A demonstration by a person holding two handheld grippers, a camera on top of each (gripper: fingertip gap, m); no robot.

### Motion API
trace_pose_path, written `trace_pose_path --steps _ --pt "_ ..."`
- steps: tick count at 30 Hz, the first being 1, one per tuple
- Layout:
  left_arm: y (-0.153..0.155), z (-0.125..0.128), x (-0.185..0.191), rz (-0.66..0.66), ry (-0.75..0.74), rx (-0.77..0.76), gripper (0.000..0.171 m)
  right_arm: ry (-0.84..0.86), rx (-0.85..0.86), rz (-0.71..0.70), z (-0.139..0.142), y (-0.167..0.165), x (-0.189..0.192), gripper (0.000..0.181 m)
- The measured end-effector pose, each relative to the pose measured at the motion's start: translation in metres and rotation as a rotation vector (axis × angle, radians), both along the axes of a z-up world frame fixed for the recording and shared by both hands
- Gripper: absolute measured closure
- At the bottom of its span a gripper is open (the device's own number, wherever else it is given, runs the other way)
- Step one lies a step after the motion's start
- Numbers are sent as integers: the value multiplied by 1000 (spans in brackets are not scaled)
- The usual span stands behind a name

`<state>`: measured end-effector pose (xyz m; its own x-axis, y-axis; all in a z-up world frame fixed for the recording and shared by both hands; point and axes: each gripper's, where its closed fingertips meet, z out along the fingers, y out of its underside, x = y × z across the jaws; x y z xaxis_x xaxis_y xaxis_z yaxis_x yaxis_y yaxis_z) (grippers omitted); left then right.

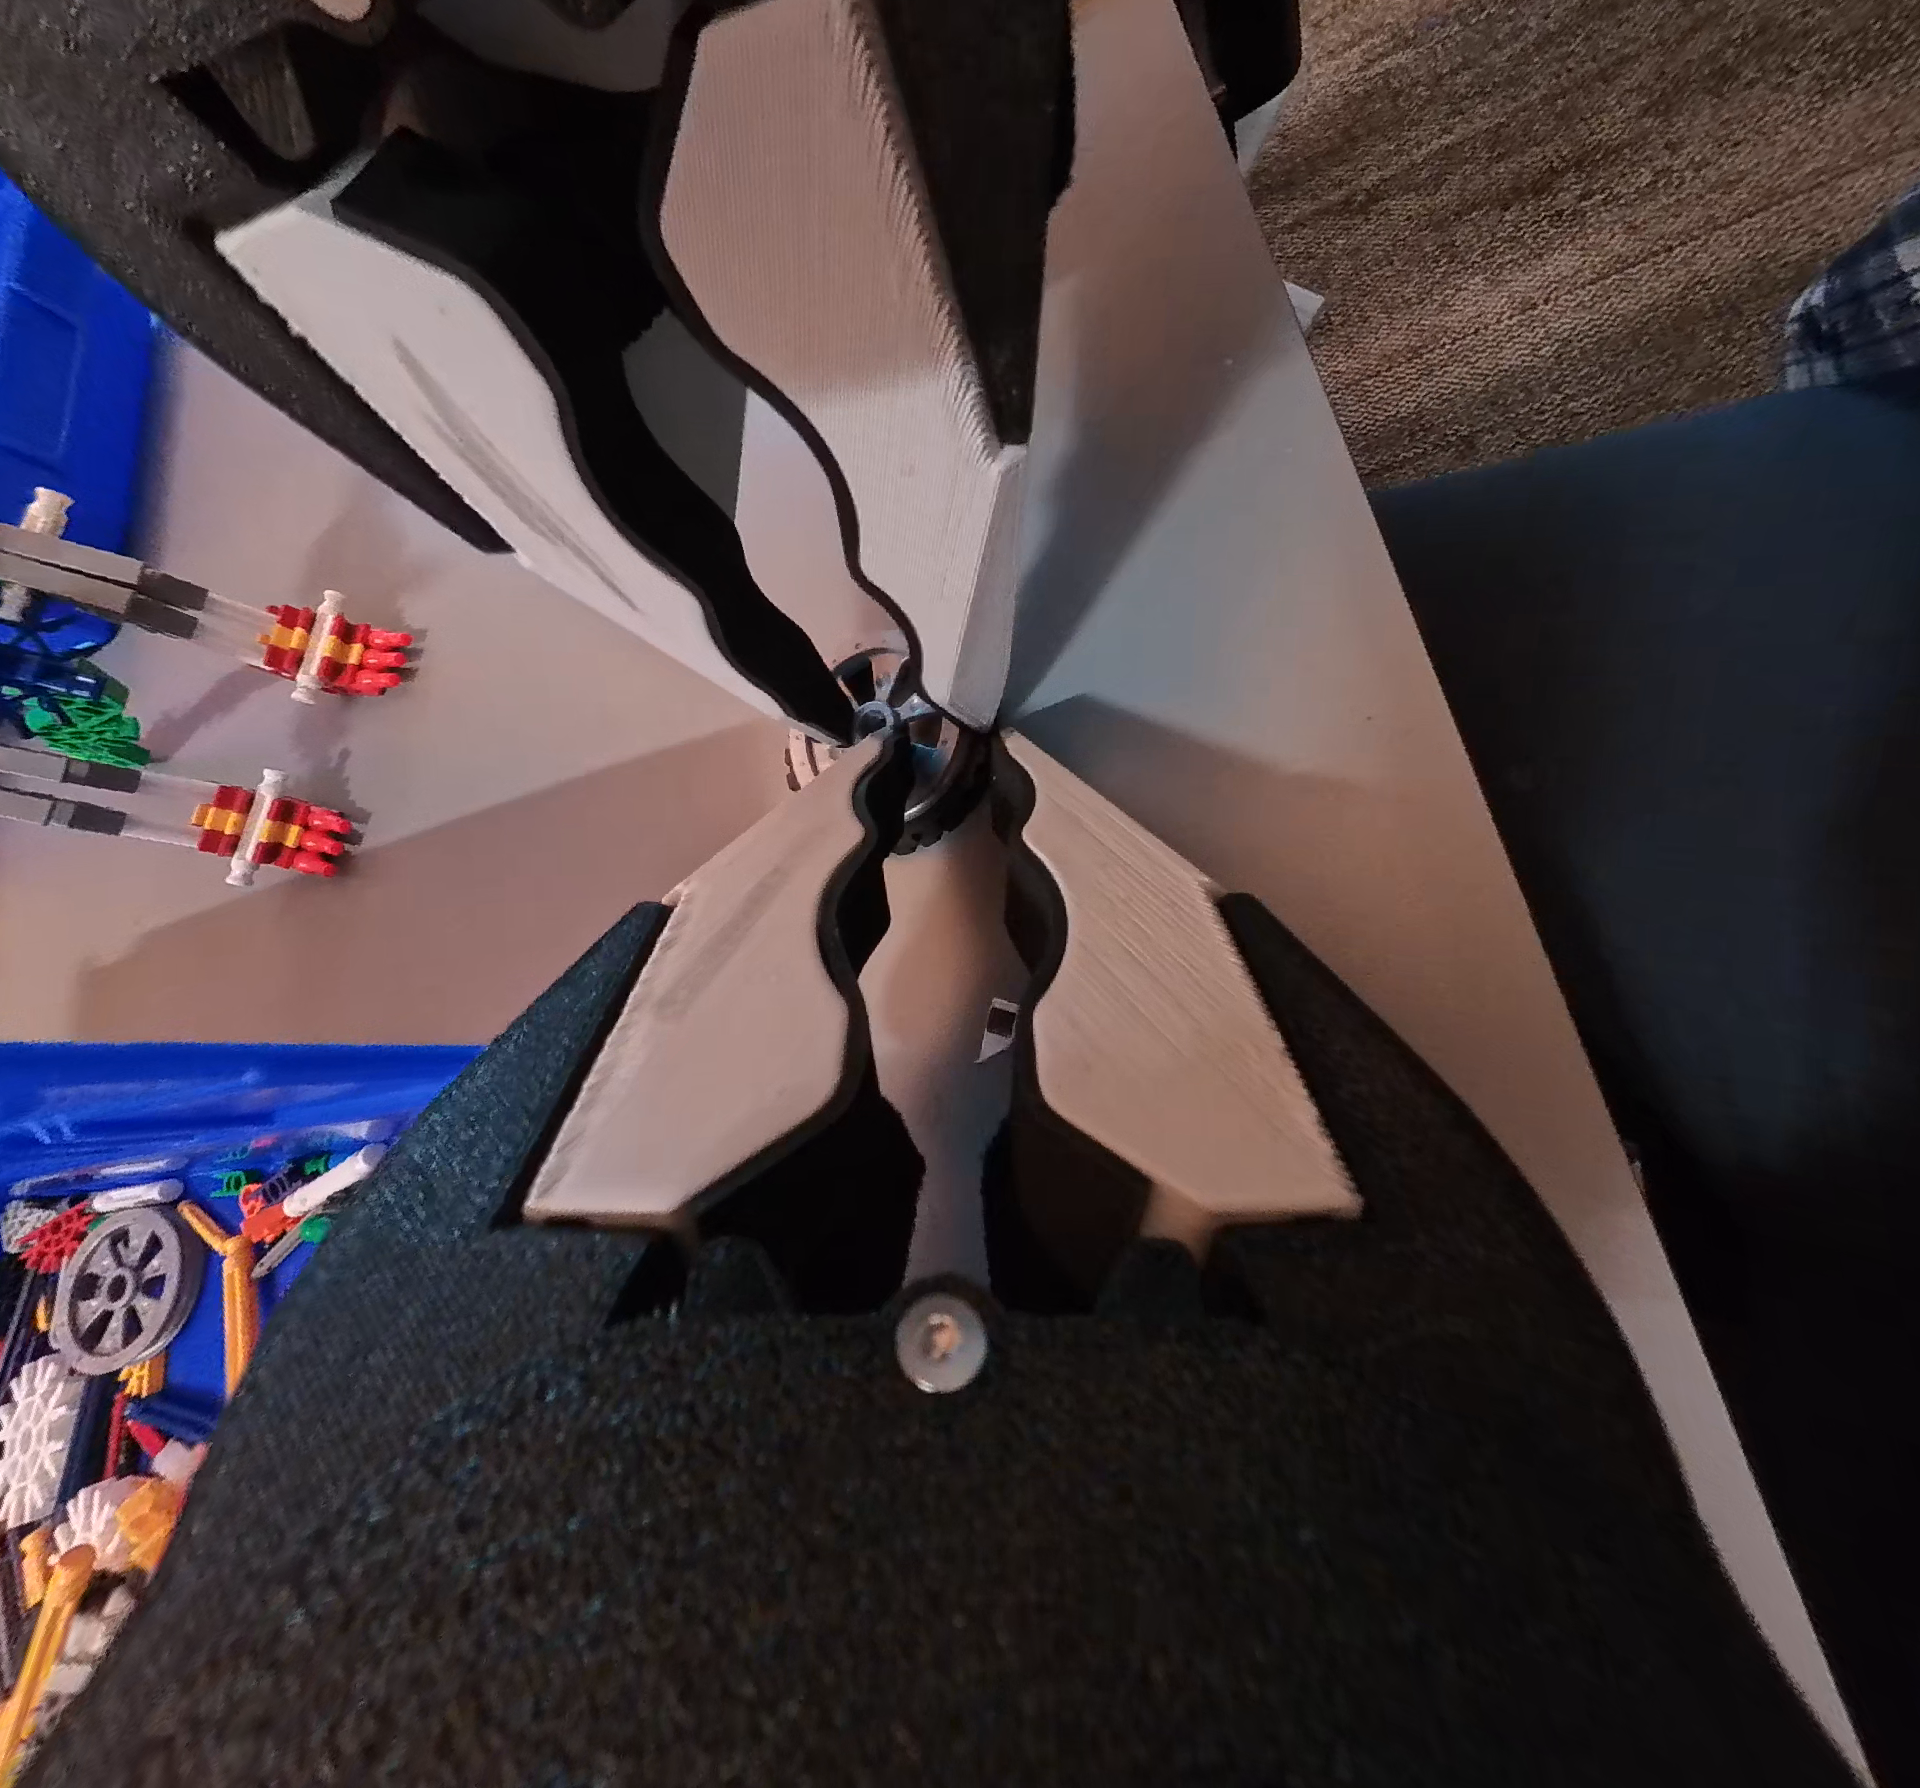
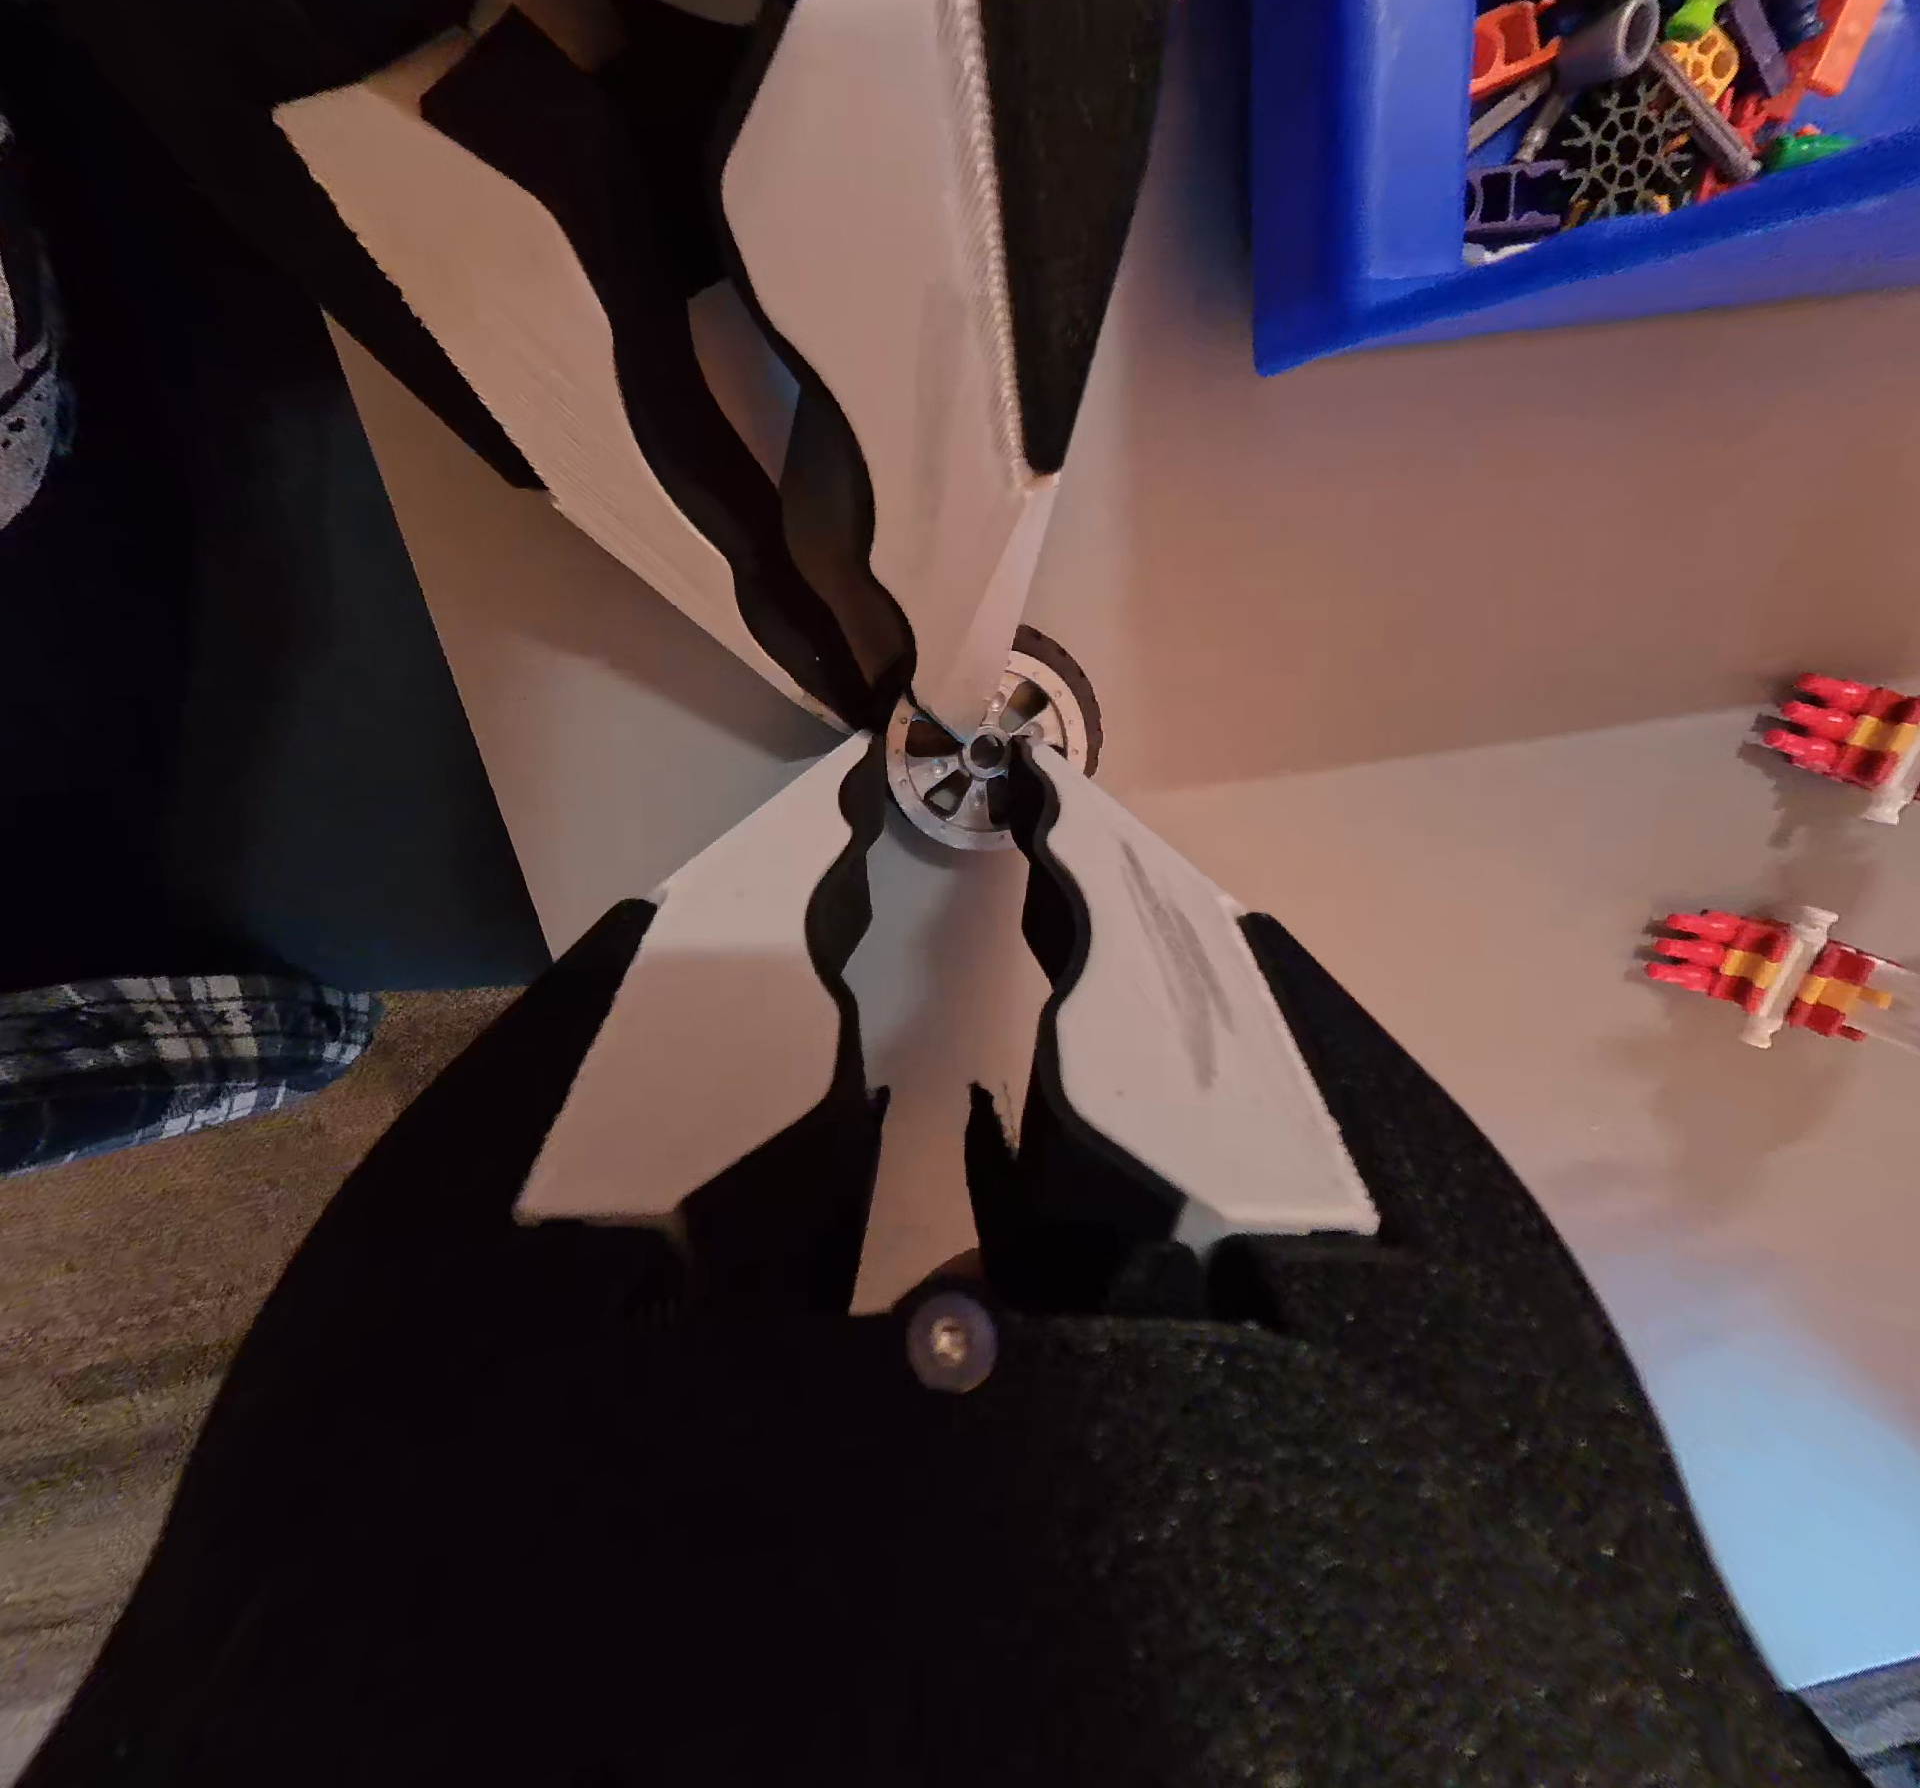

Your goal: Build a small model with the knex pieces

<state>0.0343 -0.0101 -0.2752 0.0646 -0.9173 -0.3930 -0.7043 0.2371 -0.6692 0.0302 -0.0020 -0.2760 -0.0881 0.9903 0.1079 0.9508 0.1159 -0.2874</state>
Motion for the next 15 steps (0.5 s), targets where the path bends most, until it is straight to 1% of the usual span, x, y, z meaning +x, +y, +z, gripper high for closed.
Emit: trace_pose_path --steps 15 --pt "-1 -2 0 4 0 -43 158 -125 -71 101 -1 -1 0 161"
